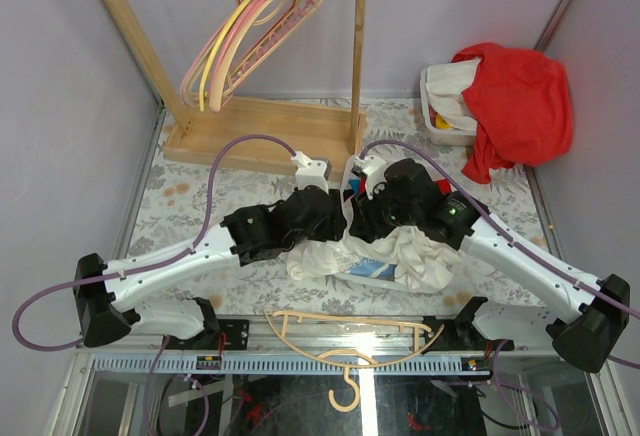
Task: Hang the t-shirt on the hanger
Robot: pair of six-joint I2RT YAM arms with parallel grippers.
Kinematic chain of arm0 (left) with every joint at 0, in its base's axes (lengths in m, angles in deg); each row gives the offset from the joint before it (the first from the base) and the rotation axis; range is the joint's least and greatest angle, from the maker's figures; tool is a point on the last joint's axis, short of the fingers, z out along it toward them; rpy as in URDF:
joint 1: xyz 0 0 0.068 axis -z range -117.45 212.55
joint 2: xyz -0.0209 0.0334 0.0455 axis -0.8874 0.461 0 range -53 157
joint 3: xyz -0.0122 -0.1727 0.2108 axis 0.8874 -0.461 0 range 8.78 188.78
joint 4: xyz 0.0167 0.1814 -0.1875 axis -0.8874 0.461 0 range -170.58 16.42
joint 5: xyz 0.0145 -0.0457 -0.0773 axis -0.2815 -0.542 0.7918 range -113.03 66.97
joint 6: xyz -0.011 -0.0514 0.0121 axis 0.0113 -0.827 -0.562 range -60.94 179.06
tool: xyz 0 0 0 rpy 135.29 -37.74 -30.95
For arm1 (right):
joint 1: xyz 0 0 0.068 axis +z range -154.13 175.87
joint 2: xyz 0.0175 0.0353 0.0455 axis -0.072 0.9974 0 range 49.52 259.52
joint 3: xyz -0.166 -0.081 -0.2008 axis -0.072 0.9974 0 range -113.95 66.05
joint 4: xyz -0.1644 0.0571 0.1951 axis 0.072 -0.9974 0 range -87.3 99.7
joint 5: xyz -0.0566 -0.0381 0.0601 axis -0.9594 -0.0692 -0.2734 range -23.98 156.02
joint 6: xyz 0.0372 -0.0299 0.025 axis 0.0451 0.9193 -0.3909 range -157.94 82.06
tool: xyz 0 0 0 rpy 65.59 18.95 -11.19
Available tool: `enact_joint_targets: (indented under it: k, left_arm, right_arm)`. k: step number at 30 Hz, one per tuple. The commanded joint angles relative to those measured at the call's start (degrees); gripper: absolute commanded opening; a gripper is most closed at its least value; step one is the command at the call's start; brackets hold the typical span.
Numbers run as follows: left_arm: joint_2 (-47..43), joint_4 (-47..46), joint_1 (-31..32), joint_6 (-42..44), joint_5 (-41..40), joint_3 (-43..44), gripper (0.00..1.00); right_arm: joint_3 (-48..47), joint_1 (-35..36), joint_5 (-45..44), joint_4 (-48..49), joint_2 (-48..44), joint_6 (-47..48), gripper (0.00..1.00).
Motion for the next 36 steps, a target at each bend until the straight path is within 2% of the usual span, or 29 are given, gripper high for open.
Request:
enact_joint_targets:
  k: [1, 5, 8, 10, 13, 20, 31, 36]
  left_arm:
    - [-0.25, -3.1, 0.19, -0.5, -0.77, 0.17, 0.47]
    - [-0.16, -3.1, 0.19, -0.38, -0.78, 0.07, 0.47]
    - [-0.16, -3.07, 0.19, -0.41, -0.8, -0.04, 0.47]
    - [-0.15, -3.01, 0.19, -0.41, -0.94, -0.13, 0.47]
    - [-0.18, -3.16, 0.24, -0.58, -1.0, -0.13, 0.47]
    - [0.36, -4.06, 0.34, -0.58, -0.41, 0.54, 0.47]
    - [3.96, -4.25, 0.69, -0.61, 0.35, 1.49, 0.43]
    - [7.06, -4.43, 0.71, 0.26, 1.39, 4.2, 0.31]
  right_arm:
    - [-0.16, -0.18, 0.61, 2.62, -0.08, -0.21, 0.49]
    - [-0.31, -0.17, -0.06, 2.22, -0.08, -0.22, 0.23]
    - [-0.28, -0.17, 0.98, 2.53, -1.0, -0.3, 0.19]
    - [-0.16, -0.18, 2.13, 2.96, -2.14, -0.46, 0.09]
    - [-0.16, -0.17, 3.38, 3.04, -3.09, -0.58, 0.0]
    - [0.81, -0.02, 13.66, 4.07, -7.1, 1.6, 0.0]
    - [-0.77, 0.0, 5.88, 1.16, -9.04, 1.52, 0.0]
    - [-1.61, -0.03, 5.94, 0.09, -9.42, 1.96, 0.0]
